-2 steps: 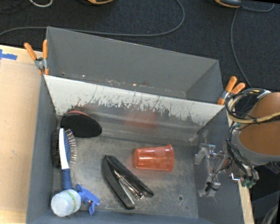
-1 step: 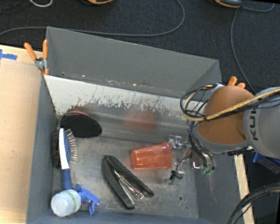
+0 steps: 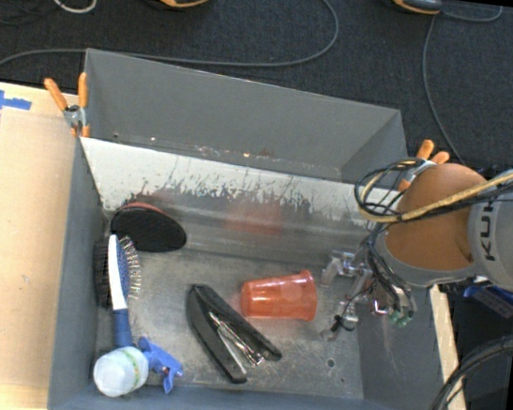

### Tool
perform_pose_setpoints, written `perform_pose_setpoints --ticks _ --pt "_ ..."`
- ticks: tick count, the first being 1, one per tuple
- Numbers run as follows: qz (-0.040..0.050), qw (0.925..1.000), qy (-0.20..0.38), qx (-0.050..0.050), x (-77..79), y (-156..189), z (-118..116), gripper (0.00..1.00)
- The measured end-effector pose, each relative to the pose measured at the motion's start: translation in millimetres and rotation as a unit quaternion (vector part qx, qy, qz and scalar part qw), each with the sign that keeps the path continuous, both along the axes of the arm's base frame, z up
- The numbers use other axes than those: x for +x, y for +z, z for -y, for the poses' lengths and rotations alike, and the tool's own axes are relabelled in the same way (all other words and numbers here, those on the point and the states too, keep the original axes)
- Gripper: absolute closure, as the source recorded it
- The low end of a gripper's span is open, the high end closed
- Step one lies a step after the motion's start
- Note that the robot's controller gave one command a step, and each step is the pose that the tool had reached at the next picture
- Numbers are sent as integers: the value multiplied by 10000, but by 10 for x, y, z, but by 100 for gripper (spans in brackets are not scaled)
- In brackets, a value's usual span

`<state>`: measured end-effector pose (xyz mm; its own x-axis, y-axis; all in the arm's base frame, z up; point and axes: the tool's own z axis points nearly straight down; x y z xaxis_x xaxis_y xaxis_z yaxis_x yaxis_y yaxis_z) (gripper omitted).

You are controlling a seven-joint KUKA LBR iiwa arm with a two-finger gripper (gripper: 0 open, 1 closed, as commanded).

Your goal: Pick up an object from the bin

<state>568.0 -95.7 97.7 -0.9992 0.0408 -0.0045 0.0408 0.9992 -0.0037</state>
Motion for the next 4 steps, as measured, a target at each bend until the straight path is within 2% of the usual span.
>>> perform_pose_setpoints --ticks 1,2,3,4 --pt "-41 9962 869 57 246 -291 -743 0" --pt "3 9976 686 -9 401 -276 -603 0" --pt "-61 9976 687 51 190 -284 -689 0" --pt "-13 9985 555 17 294 -280 -607 0"
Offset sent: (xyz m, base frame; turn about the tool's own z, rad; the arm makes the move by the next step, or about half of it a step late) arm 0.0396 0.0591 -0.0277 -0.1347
